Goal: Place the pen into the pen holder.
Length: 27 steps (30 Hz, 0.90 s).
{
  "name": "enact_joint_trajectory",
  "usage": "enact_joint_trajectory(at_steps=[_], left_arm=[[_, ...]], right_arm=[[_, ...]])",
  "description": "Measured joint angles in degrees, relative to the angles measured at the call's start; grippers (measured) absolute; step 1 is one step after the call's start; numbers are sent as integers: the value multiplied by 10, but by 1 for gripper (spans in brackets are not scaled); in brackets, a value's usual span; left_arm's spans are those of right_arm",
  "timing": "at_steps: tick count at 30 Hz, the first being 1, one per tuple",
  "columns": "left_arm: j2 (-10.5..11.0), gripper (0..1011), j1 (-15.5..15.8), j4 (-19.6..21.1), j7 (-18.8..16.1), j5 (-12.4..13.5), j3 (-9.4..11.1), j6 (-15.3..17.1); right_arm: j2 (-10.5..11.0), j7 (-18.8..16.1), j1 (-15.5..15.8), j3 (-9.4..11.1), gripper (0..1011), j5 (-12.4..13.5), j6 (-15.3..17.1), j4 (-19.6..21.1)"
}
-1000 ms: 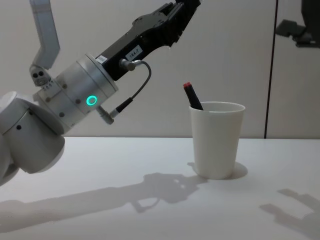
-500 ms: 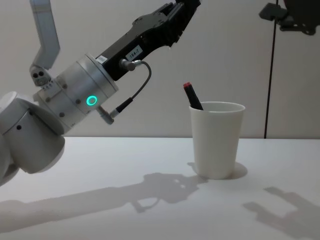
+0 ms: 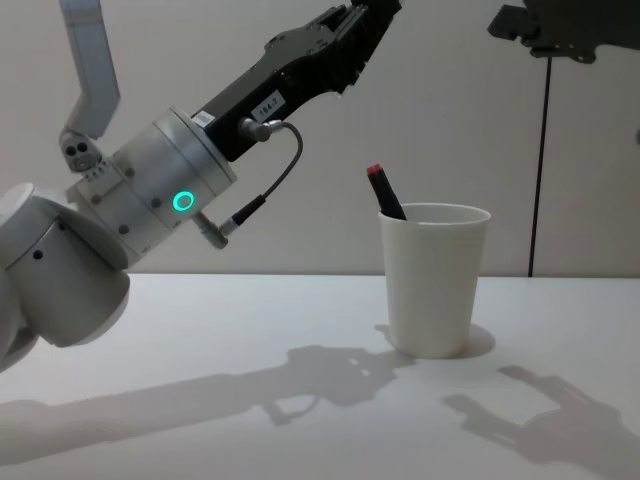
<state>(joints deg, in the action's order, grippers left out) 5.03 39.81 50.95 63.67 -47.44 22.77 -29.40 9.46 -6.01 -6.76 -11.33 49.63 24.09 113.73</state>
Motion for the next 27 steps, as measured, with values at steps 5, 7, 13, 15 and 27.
enact_joint_trajectory(at_steps=[5,7,13,15,27], left_arm=[[0,124,0,0,0,0,0,0],[0,124,0,0,0,0,0,0],[0,124,0,0,0,0,0,0],[0,124,0,0,0,0,0,0],[0,124,0,0,0,0,0,0]], right_arm=[[-6,15,-9,-10,1001,-8,-3,-5],[-7,17,-11,-12,1001,-9,-3,-6],[-20,37,-25,-19,1001,-12,-6,-15],[-23,42,-29,-21,1001,-12,-6,-17],[-41,68,-53,-35,1001,-11,-8,-33]])
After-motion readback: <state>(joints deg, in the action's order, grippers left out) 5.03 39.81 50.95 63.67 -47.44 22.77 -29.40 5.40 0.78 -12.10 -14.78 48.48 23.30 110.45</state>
